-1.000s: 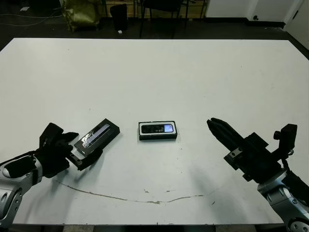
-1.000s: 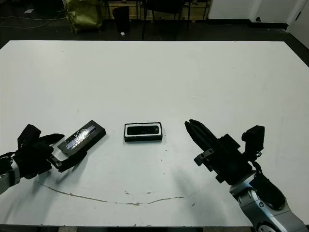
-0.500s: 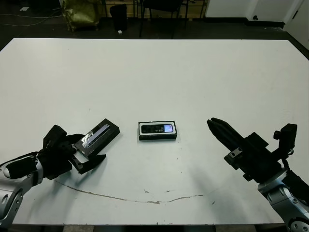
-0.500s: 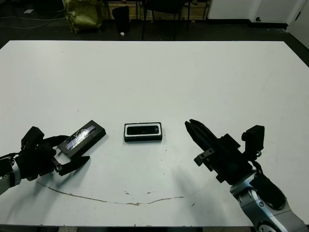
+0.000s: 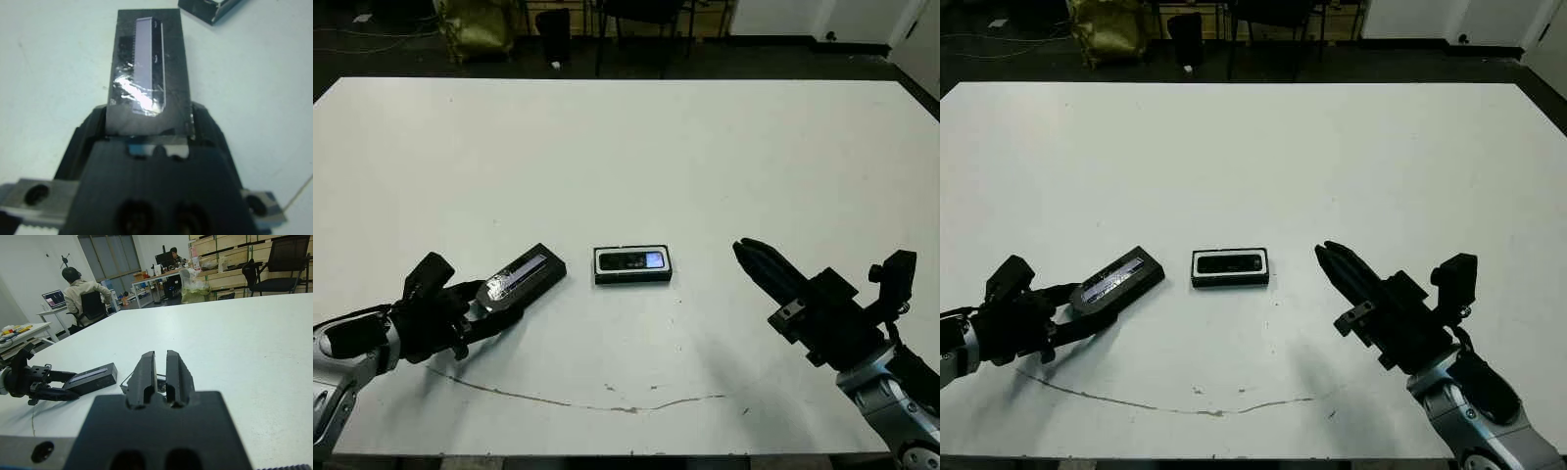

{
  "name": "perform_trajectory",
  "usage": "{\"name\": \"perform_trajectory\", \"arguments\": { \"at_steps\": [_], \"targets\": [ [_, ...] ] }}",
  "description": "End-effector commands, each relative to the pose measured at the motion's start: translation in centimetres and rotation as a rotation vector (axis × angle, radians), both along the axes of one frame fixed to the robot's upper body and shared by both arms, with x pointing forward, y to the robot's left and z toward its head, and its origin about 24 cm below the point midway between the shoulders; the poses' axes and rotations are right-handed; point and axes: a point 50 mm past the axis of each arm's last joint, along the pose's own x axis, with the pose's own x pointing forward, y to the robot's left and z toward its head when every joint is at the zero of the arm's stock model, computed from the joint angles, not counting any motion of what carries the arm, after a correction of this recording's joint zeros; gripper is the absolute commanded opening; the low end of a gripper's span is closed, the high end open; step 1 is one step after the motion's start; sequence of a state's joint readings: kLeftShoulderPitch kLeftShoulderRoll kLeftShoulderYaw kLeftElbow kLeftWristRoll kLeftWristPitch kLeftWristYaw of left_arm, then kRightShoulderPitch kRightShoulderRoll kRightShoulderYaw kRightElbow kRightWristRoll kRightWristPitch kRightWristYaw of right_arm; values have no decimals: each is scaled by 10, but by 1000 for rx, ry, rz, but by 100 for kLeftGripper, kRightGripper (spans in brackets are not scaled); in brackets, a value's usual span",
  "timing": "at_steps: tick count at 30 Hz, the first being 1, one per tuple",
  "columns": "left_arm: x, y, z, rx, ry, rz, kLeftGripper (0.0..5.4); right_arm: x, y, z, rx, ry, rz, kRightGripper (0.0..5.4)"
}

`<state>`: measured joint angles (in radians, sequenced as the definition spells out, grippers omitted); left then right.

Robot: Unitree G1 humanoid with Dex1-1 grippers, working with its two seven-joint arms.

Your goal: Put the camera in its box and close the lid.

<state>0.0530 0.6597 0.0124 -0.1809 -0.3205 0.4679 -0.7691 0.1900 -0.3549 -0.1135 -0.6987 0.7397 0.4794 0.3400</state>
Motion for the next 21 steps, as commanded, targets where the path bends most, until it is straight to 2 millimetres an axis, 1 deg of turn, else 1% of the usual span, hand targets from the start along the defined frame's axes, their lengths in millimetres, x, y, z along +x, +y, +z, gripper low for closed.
{"name": "perform_trajectory", "arguments": {
  "at_steps": [1,5,8,11,14,17,21],
  "targets": [
    [-6,5,-9,25,63,40,234,0,-2,-3,-11,18,-8,0],
    [-4,5,0,5,26,58,234,0,-1,-3,-2,18,-7,0],
    [1,6,13,-3,-26,50,234,-1,0,-3,-3,23,-8,0],
    [11,7,32,-20,-88,31,233,-1,0,-5,0,52,-16,0],
    [25,4,58,-27,-169,-15,233,-3,2,-6,-34,46,-43,0],
    [40,-4,80,6,-236,-91,233,-4,3,-6,-81,16,-79,0],
    [56,-20,99,45,-260,-171,233,-7,5,-6,-132,-18,-123,0]
  ]
}}
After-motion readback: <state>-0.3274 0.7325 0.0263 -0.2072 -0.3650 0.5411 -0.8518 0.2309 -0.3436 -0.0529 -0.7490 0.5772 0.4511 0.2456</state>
